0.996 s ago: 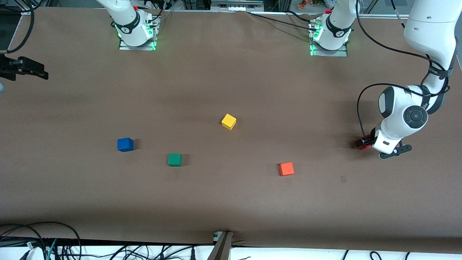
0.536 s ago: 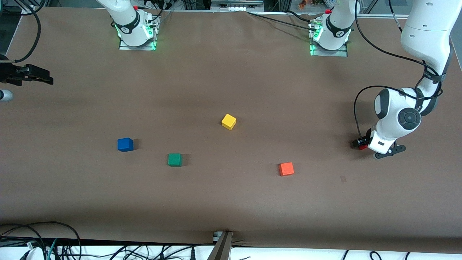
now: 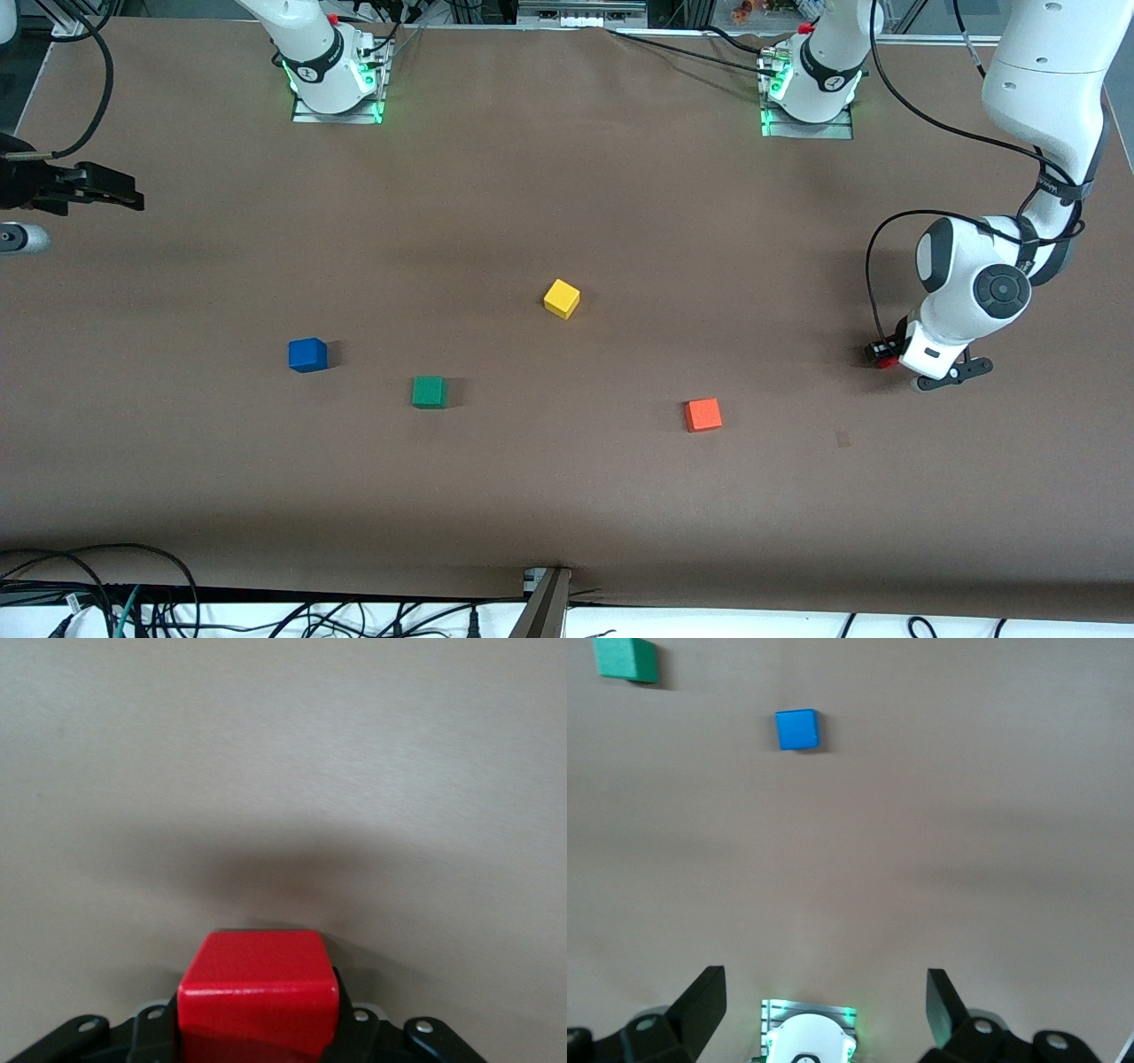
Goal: Pass red block to right arm, stack on blue
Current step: 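Lift the red cube with the left gripper while the right gripper approaches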
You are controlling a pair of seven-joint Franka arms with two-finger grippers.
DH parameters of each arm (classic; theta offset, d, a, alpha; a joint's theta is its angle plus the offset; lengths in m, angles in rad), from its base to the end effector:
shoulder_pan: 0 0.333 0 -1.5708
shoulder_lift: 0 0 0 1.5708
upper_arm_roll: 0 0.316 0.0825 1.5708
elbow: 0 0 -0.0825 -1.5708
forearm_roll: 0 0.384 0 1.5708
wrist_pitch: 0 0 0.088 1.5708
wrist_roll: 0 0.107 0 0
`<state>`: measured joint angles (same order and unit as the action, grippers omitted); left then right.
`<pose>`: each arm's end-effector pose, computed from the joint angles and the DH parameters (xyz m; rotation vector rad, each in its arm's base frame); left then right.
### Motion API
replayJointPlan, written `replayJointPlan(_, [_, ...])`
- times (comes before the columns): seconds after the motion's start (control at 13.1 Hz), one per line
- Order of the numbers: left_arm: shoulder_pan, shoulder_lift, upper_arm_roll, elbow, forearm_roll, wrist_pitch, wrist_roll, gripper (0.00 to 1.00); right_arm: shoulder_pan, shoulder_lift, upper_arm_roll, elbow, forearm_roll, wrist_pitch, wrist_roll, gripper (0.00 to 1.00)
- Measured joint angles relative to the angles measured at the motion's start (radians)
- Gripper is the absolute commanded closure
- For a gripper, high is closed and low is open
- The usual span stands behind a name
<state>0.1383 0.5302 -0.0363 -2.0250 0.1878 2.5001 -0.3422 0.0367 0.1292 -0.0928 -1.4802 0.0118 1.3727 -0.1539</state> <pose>0.5911 0.0594 0.1782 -3.0124 -0.4477 0.0644 0.5691 -0.0271 0.5790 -3.0919 -0.1518 0.3652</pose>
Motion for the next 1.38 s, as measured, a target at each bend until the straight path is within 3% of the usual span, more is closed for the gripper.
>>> replayJointPlan(0.23, [-0.001,-0.057,-0.065,0.075,0.0,-0.221,0.0,0.94,0.048,0.03,0.002,-0.002,0.147,0.0,0.001,0.0])
replayJointPlan(0.46, [0.0,-0.091,-0.162,0.189,-0.015,-0.428,-0.002,0.95,0.07,0.109,0.003,-0.008,0.389,0.003,0.004,0.0])
replayJointPlan(0.84, [-0.002,-0.093,-0.273,0.278,-0.198,-0.479,0.096,0.96,0.083,0.265,0.002,-0.01,0.775,0.066,0.003,0.0])
replayJointPlan(1.38, [-0.021,-0.086,-0.358,0.351,-0.562,-0.482,0.437,0.9,0.155,0.384,0.008,-0.01,1.024,0.204,-0.004,0.0])
